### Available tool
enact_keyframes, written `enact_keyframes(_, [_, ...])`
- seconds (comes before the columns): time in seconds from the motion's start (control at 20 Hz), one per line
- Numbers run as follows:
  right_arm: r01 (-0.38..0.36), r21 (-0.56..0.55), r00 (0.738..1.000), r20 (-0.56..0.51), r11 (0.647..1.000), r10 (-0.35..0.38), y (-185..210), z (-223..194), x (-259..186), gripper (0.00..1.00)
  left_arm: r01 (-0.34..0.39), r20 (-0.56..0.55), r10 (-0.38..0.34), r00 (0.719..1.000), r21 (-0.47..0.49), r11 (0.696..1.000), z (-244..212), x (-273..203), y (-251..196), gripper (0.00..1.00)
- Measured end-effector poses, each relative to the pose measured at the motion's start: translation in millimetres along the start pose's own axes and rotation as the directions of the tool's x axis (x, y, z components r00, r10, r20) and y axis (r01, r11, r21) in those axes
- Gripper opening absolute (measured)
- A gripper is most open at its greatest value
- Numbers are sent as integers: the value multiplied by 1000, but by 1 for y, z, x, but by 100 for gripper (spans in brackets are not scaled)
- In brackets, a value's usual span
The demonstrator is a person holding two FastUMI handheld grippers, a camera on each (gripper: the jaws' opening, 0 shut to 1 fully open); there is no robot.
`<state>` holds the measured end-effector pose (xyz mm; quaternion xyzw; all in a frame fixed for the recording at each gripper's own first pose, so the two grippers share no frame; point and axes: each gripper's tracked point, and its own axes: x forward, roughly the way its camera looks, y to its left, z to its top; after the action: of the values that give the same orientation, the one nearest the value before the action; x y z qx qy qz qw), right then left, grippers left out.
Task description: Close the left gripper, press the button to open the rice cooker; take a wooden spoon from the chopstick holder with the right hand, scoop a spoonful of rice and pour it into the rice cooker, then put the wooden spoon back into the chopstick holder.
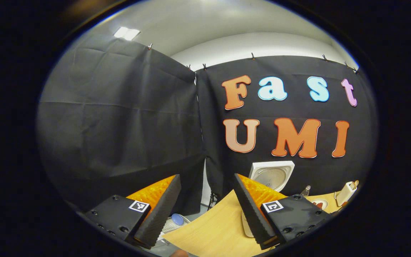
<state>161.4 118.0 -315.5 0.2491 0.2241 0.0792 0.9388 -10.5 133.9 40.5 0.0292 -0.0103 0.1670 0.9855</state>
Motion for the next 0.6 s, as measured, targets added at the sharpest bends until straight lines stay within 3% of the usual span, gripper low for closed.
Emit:
enact_keyframes(0.05, [8, 14, 1000, -4, 1000, -8, 0, -1, 2, 72, -2, -2, 2, 1000, -2, 1000, -1, 1, 3, 99])
enact_keyframes(0.1, [26, 33, 1000, -10, 999, -25, -3, -2, 3, 55, -4, -9, 4, 1000, -4, 1000, -3, 4, 3, 99])
enact_keyframes(0.15, [14, 61, 999, -35, 998, -12, 0, -6, 3, 58, -7, -15, 7, 1000, -5, 1000, -5, 7, 4, 99])
enact_keyframes(0.2, [13, 92, 998, -60, 996, -7, 4, -9, 0, 45, -6, -20, 6, 1000, -2, 1000, -7, 8, 4, 100])
enact_keyframes(0.3, [4, 132, 998, -63, 991, 4, 9, -10, -2, 32, -6, -30, 6, 1000, 6, 1000, -12, 12, 5, 99])
enact_keyframes(0.6, [28, 85, 999, -33, 996, -25, 27, -5, 1, 15, 19, -36, -19, 999, 23, 1000, -16, 25, 9, 100])
